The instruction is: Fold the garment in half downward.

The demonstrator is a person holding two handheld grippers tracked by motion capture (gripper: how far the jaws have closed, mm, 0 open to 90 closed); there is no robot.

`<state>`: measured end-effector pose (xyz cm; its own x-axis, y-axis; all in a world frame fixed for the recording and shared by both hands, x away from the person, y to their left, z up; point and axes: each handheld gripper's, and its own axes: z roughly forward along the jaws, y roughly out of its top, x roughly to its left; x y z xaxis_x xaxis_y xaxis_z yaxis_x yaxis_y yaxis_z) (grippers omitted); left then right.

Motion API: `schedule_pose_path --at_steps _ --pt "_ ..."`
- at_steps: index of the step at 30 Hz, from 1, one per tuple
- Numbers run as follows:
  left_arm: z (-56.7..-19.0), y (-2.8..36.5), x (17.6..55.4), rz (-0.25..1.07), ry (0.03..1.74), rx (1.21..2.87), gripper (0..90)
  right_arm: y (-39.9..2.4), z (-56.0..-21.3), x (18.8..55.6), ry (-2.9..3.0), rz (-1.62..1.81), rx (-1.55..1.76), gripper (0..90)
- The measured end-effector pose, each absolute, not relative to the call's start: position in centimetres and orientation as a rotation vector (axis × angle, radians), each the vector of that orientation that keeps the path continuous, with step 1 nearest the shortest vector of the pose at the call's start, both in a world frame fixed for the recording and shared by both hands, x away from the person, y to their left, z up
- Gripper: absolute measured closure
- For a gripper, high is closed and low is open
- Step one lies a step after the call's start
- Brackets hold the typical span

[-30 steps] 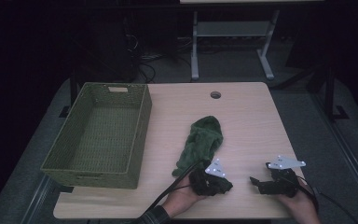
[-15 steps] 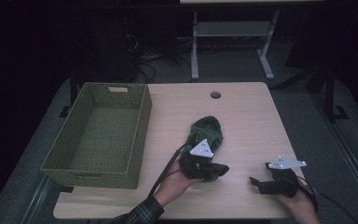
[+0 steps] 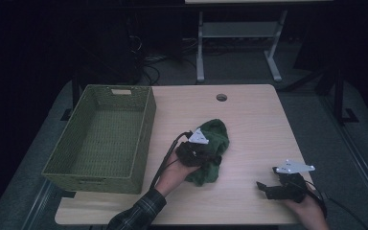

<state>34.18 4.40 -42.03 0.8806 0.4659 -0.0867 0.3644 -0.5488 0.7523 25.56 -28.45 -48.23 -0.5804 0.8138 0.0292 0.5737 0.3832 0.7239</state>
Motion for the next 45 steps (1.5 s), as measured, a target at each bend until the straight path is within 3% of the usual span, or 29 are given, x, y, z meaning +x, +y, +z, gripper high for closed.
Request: schedule_pose_path --at_steps 7,17,24,31,36,39,45 --pt "-41.2 5.3 34.5 0.238 0.631 2.186 70.8 -28.4 -48.2 25.6 2.316 1.013 1.213 12.8" --pt "-39.4 7.1 32.5 0.212 0.61 2.161 54.4 -28.5 -48.2 25.6 2.325 1.015 1.201 12.8" --pt "-40.7 8.7 31.4 0.246 0.658 2.212 56.7 -28.5 -48.2 25.5 2.323 1.015 1.205 13.0" --pt "-43.4 8.1 31.5 0.082 0.687 2.256 57.5 -28.5 -48.2 25.5 2.323 1.015 1.207 13.1" --pt "-43.7 6.8 30.3 0.043 0.668 2.249 61.3 -28.6 -48.2 25.5 2.323 1.018 1.204 13.4" --pt "-43.4 6.7 29.7 0.108 0.644 2.275 61.2 -28.6 -48.2 25.5 2.325 1.016 1.201 13.4" --pt "-40.5 7.5 29.4 0.192 0.631 2.167 65.5 -28.6 -48.2 25.5 2.325 1.015 1.2 13.5"
